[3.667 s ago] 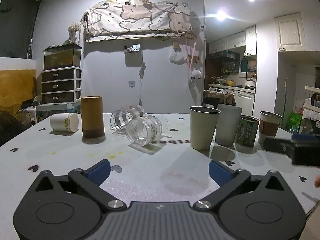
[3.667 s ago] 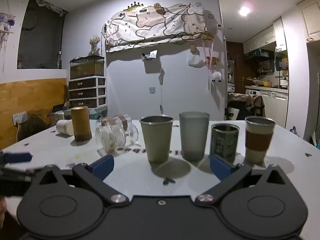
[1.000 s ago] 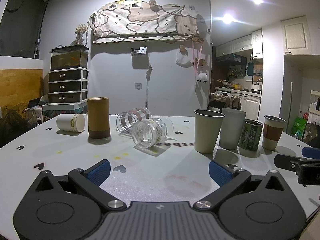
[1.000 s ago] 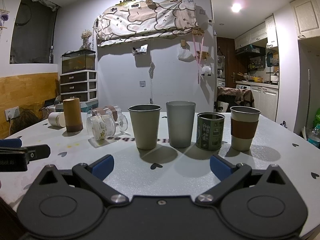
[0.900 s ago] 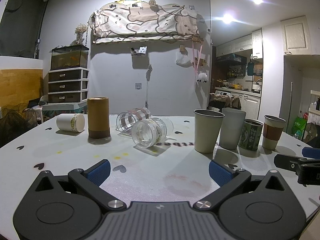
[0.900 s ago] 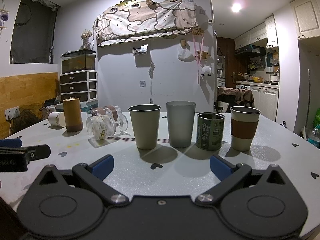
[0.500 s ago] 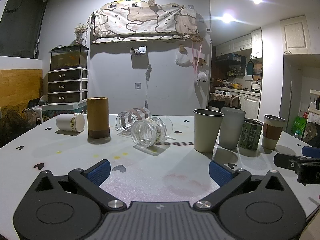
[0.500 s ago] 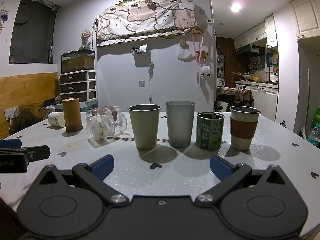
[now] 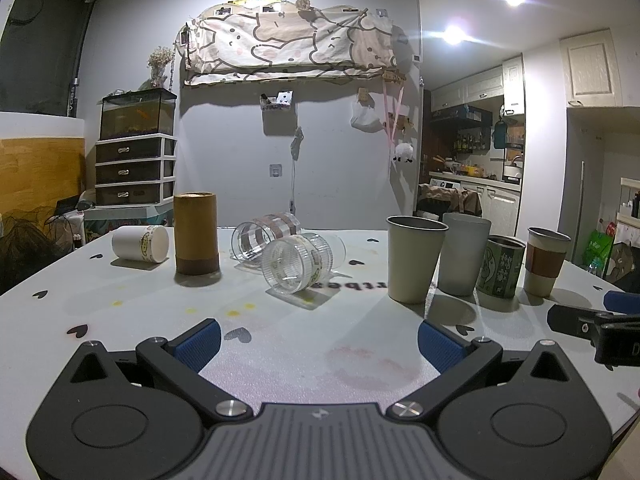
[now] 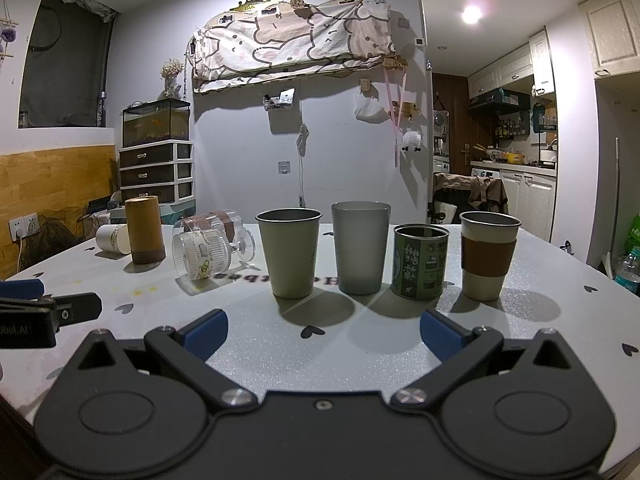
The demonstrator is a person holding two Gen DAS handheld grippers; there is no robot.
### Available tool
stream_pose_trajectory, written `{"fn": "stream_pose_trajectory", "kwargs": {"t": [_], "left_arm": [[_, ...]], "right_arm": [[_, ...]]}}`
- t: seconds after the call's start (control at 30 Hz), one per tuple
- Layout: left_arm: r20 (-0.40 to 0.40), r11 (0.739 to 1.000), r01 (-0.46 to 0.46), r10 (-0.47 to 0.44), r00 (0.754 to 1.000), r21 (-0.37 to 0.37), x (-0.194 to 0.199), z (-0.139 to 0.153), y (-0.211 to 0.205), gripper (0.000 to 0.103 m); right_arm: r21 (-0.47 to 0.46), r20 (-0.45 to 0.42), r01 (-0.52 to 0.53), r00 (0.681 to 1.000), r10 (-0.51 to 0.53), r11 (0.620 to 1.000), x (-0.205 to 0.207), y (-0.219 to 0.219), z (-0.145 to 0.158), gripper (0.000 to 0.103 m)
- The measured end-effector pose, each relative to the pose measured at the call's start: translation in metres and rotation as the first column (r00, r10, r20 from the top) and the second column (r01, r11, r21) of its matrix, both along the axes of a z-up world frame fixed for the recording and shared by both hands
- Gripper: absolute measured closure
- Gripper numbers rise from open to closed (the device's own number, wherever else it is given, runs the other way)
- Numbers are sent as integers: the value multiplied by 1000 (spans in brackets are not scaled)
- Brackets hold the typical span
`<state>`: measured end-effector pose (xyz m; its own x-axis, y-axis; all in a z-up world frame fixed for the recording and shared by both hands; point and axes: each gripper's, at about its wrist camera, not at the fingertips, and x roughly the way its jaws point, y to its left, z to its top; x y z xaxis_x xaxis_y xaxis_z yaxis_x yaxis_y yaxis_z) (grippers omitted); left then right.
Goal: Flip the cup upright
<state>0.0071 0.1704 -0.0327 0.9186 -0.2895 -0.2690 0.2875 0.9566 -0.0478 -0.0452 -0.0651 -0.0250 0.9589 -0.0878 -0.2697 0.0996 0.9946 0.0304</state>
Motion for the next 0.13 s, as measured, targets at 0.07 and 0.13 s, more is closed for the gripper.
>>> {"fn": "stream_pose_trajectory", "kwargs": {"t": [0.07, 0.13], "left_arm": [[1, 1000, 0, 0, 1000, 1, 0, 0, 1, 0], [-1, 1000, 0, 0, 1000, 2, 0, 0, 0, 0]], "right_arm": [[0, 0, 0, 1000, 0, 1000, 0, 0, 0, 0], [-1, 1, 0, 1000, 0, 1000, 0, -1, 0, 0]]}}
